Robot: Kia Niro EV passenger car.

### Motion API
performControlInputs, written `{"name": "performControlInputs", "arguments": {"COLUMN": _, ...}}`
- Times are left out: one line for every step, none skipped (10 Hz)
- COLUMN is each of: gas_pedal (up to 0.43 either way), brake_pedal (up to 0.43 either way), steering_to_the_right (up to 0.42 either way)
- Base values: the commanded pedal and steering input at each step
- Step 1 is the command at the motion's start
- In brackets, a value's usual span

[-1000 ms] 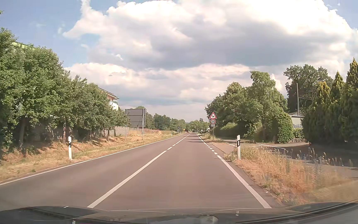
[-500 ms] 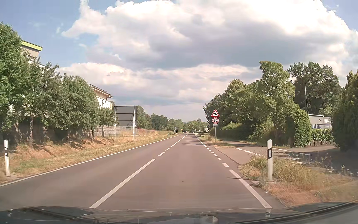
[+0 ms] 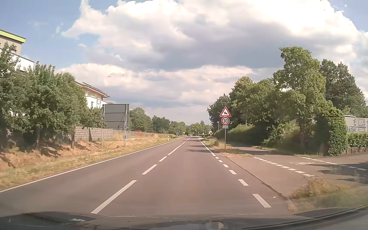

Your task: Follow the waypoints while adhering to traffic rules and regulations

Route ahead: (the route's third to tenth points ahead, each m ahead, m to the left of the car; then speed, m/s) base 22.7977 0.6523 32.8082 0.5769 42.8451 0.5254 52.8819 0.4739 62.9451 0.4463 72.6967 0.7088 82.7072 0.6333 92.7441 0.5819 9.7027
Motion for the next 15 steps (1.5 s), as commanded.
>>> {"name": "performControlInputs", "arguments": {"gas_pedal": 0.169, "brake_pedal": 0.0, "steering_to_the_right": 0.009}}
{"name": "performControlInputs", "arguments": {"gas_pedal": 0.169, "brake_pedal": 0.0, "steering_to_the_right": 0.006}}
{"name": "performControlInputs", "arguments": {"gas_pedal": 0.169, "brake_pedal": 0.0, "steering_to_the_right": 0.005}}
{"name": "performControlInputs", "arguments": {"gas_pedal": 0.169, "brake_pedal": 0.0, "steering_to_the_right": 0.003}}
{"name": "performControlInputs", "arguments": {"gas_pedal": 0.169, "brake_pedal": 0.0, "steering_to_the_right": 0.002}}
{"name": "performControlInputs", "arguments": {"gas_pedal": 0.169, "brake_pedal": 0.0, "steering_to_the_right": 0.002}}
{"name": "performControlInputs", "arguments": {"gas_pedal": 0.169, "brake_pedal": 0.0, "steering_to_the_right": 0.002}}
{"name": "performControlInputs", "arguments": {"gas_pedal": 0.169, "brake_pedal": 0.0, "steering_to_the_right": 0.001}}
{"name": "performControlInputs", "arguments": {"gas_pedal": 0.169, "brake_pedal": 0.0, "steering_to_the_right": 0.001}}
{"name": "performControlInputs", "arguments": {"gas_pedal": 0.169, "brake_pedal": 0.0, "steering_to_the_right": 0.0}}
{"name": "performControlInputs", "arguments": {"gas_pedal": 0.15, "brake_pedal": 0.0, "steering_to_the_right": 0.0}}
{"name": "performControlInputs", "arguments": {"gas_pedal": 0.087, "brake_pedal": 0.0, "steering_to_the_right": 0.0}}
{"name": "performControlInputs", "arguments": {"gas_pedal": 0.0, "brake_pedal": 0.0, "steering_to_the_right": 0.0}}
{"name": "performControlInputs", "arguments": {"gas_pedal": 0.0, "brake_pedal": 0.0, "steering_to_the_right": 0.0}}
{"name": "performControlInputs", "arguments": {"gas_pedal": 0.0, "brake_pedal": 0.0, "steering_to_the_right": 0.0}}
